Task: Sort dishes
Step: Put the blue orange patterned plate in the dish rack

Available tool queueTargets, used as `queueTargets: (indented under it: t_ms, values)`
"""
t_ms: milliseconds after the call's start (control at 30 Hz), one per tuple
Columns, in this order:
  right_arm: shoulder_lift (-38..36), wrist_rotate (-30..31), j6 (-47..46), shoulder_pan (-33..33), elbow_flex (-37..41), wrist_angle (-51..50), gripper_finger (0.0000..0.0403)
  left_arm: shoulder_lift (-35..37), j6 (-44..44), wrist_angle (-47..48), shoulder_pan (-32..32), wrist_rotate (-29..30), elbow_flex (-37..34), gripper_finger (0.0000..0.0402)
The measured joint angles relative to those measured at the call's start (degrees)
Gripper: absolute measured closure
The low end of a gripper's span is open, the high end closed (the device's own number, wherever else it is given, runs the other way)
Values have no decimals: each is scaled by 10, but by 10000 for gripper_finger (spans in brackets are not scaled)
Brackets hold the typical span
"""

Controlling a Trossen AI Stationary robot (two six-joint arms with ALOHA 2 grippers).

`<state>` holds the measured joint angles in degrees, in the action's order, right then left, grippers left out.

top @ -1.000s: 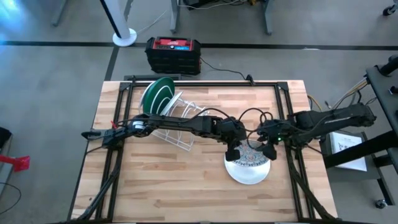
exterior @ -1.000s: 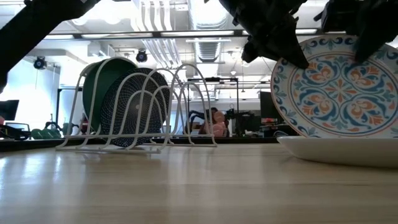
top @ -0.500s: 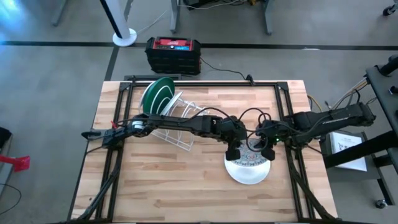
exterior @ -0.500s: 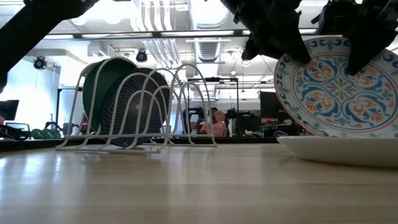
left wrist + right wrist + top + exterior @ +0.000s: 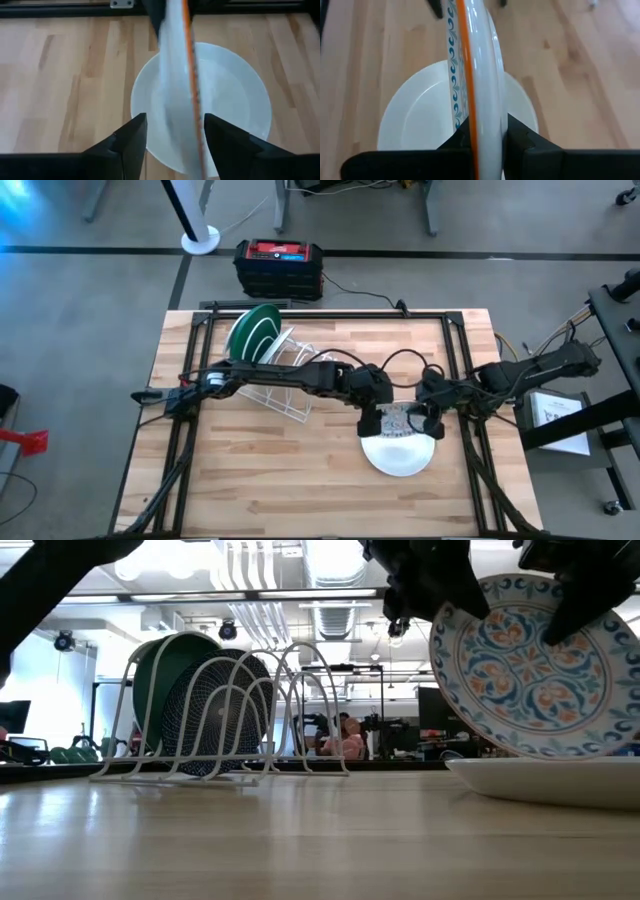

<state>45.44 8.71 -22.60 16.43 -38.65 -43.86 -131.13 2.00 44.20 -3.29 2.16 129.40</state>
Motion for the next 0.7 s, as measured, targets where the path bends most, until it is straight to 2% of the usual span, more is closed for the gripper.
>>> queueTargets:
  t_ms: [133, 267, 367, 500, 533, 700]
  values:
    - [-10, 31, 5, 9, -2, 18, 372, -1, 3, -30, 0, -6, -13, 214]
    - [-19, 33, 21, 10, -2, 40, 372, -2, 5, -47, 0, -7, -21, 229]
    - [-23, 32, 31, 10, -2, 45, 372, -1, 4, -48, 0, -8, -27, 265]
    - [-23, 37, 29, 10, -2, 46, 373, -1, 25, -50, -1, 0, -27, 363]
    - [-22, 47, 27, 10, -2, 46, 373, -1, 34, -50, 0, 1, -27, 375]
    - [-21, 49, 32, 10, -2, 44, 372, -1, 35, -51, -2, 16, -28, 376]
